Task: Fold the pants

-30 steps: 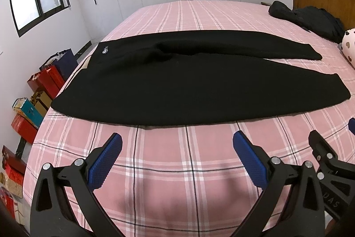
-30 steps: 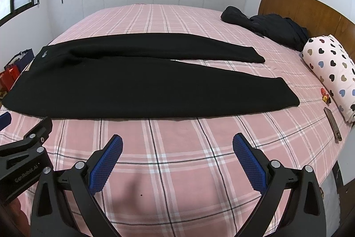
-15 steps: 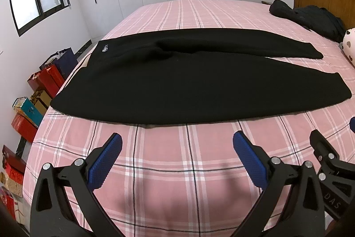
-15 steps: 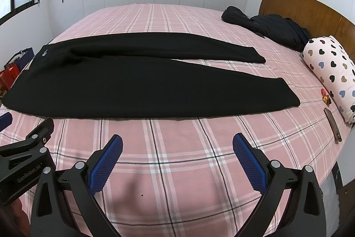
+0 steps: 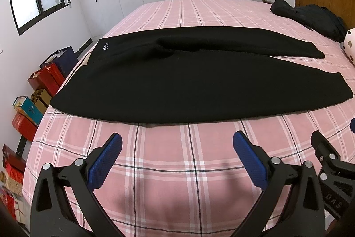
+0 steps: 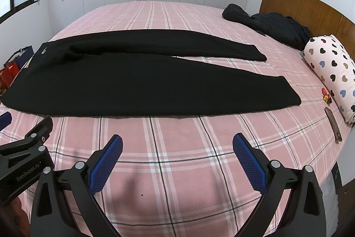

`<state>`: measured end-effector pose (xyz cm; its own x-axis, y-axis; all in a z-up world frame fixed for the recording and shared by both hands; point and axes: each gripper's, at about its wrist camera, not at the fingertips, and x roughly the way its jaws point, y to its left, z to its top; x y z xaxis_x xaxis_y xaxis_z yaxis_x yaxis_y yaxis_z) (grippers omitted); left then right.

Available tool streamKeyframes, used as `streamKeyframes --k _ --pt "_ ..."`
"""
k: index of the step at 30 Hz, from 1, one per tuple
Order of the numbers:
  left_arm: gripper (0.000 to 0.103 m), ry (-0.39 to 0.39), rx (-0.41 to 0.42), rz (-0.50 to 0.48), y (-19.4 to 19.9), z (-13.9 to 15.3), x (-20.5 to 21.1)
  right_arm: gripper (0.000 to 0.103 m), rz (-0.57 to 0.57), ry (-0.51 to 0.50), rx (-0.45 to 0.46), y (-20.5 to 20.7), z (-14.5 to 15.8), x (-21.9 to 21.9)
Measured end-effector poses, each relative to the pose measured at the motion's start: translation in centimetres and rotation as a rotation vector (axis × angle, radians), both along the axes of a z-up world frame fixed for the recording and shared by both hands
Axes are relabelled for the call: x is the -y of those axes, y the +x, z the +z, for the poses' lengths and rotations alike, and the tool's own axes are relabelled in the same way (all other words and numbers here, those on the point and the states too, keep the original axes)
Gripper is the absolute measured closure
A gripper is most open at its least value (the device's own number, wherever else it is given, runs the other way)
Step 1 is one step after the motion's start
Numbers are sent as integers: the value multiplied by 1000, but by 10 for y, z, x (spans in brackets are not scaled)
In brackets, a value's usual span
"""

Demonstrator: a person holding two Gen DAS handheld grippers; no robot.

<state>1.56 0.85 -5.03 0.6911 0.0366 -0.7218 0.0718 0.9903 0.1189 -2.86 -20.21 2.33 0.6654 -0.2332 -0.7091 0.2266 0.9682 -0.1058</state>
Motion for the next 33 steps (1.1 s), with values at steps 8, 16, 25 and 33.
streamKeyframes --k 8,16,25,33 --pt "5 7 2 -25 -2 -2 -1 6 -9 73 -24 29 8 83" --pt "5 -6 -11 -58 10 -7 5 6 -53 33 -62 153 10 260" --pt "5 12 -55 -45 38 -24 7 8 -162 121 -111 287 -25 372" --pt "5 -10 -74 -68 50 -31 6 9 -197 180 -191 344 -68 417"
